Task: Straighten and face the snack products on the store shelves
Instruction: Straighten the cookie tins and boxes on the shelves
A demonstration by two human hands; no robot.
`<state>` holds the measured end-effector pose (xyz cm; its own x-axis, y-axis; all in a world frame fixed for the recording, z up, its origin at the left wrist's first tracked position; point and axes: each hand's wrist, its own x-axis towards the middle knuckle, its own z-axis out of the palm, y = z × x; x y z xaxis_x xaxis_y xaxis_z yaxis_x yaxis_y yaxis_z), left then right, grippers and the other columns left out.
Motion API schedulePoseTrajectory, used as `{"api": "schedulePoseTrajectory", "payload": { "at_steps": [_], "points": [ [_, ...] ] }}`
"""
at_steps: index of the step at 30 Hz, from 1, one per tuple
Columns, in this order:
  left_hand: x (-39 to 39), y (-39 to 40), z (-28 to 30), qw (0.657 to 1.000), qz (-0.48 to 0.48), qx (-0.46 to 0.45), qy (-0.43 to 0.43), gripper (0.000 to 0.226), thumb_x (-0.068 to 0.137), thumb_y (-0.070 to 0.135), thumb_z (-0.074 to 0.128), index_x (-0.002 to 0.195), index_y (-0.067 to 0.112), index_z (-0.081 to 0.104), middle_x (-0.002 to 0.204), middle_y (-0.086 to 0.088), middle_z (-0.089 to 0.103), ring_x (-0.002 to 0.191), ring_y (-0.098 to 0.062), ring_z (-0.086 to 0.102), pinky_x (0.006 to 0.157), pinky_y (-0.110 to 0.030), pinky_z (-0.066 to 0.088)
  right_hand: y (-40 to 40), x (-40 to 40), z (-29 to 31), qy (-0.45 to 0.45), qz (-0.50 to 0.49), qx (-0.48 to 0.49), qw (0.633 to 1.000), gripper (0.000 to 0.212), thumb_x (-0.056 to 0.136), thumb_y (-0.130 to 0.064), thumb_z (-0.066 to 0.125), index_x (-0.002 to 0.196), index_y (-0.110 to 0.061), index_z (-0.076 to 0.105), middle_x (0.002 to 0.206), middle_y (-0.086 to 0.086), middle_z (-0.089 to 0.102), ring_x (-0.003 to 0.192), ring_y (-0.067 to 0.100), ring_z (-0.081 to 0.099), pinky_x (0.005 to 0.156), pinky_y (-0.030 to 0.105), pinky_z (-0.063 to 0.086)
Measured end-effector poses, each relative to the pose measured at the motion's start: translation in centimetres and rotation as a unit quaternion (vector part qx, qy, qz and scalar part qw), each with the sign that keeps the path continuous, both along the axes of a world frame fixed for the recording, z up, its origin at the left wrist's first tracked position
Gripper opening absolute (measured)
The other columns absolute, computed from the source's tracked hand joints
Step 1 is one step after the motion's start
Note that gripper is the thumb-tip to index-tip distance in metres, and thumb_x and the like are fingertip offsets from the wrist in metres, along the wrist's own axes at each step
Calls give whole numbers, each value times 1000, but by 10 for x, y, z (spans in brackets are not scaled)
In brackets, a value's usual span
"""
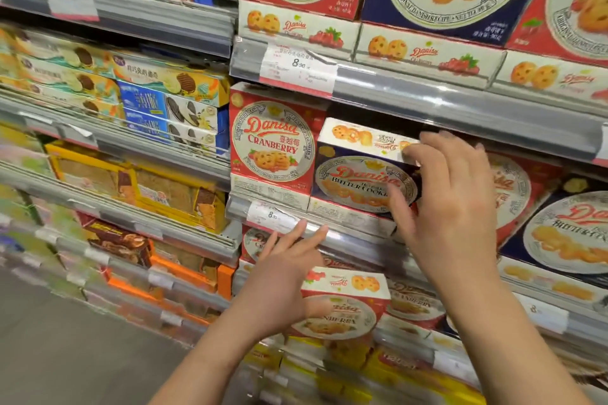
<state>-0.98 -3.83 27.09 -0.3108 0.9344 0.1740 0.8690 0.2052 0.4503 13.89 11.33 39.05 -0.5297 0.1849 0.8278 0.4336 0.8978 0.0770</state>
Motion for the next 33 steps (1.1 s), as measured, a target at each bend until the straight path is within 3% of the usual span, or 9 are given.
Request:
{"api": "schedulePoseTrajectory", "payload": {
  "at_steps": [4, 7, 14, 19, 23, 26, 29, 31, 33],
  "points": [
    [23, -7, 15, 998, 37, 30, -42, 48, 71, 71, 73, 106, 41, 57, 159, 26, 28, 152, -5, 14, 125, -39, 14, -7, 20, 3, -16, 118, 11, 993, 28, 91, -18, 74, 115, -5, 67, 121, 17, 62, 112, 34, 57, 95, 44, 47],
    [49, -21, 29, 992, 50, 102, -46, 56, 66, 84, 63, 106, 45, 60, 127, 35, 44, 123, 4, 39, 103, -30, 41, -14, 37, 1, -65, 179, -26, 981, 27, 94, -26, 68, 118, -15, 60, 126, 11, 59, 113, 24, 53, 85, 33, 47],
    [79, -51, 50, 968, 95, 204, 112, 50, 70, 71, 71, 106, 39, 58, 107, 17, 49, 97, -10, 50, 69, -26, 45, -12, 64, -9, -37, 288, -157, 944, 32, 87, -34, 73, 116, -21, 66, 120, -6, 57, 116, 9, 54, 90, 25, 49],
    [84, -64, 56, 962, 95, 206, 149, 51, 73, 75, 72, 105, 36, 64, 127, 7, 49, 122, -18, 47, 86, -47, 53, -10, 71, -16, -23, 283, -220, 933, 31, 84, -40, 70, 114, -32, 66, 119, -16, 56, 117, 4, 55, 89, 9, 47],
    [71, -60, 63, 967, 26, 171, 187, 44, 76, 72, 73, 101, 36, 64, 160, 2, 34, 152, -29, 27, 104, -62, 43, -5, 78, -21, -13, 277, -302, 912, 31, 77, -37, 77, 105, -41, 65, 119, -23, 60, 118, 4, 58, 93, 14, 47],
    [56, -47, 69, 975, -36, 148, 164, 44, 77, 74, 72, 99, 36, 67, 166, 2, 27, 154, -27, 24, 106, -56, 42, -4, 80, -24, 5, 281, -366, 887, 32, 72, -29, 83, 98, -37, 66, 117, -17, 66, 117, 8, 62, 94, 18, 48],
    [37, -33, 59, 982, -91, 110, 124, 39, 80, 74, 67, 103, 43, 64, 167, 10, 24, 154, -18, 24, 106, -51, 45, -11, 67, -32, 31, 316, -402, 859, 24, 80, -40, 80, 97, -34, 65, 117, -8, 67, 116, 19, 63, 90, 30, 51],
    [24, -25, 56, 993, -71, 97, 12, 32, 85, 66, 65, 115, 63, 54, 161, 36, 17, 151, 4, 17, 115, -41, 36, -18, 52, -38, 51, 313, -439, 841, 24, 81, -37, 82, 96, -34, 64, 117, -5, 68, 114, 22, 64, 88, 39, 51],
    [10, -20, 58, 989, -22, 62, -135, 62, 84, 54, 72, 121, 85, 32, 139, 59, 13, 133, 31, 8, 115, -20, 25, -26, 35, -45, 53, 289, -480, 827, 31, 76, -19, 82, 94, -35, 63, 117, -5, 69, 115, 20, 64, 90, 43, 52]
  ]
}}
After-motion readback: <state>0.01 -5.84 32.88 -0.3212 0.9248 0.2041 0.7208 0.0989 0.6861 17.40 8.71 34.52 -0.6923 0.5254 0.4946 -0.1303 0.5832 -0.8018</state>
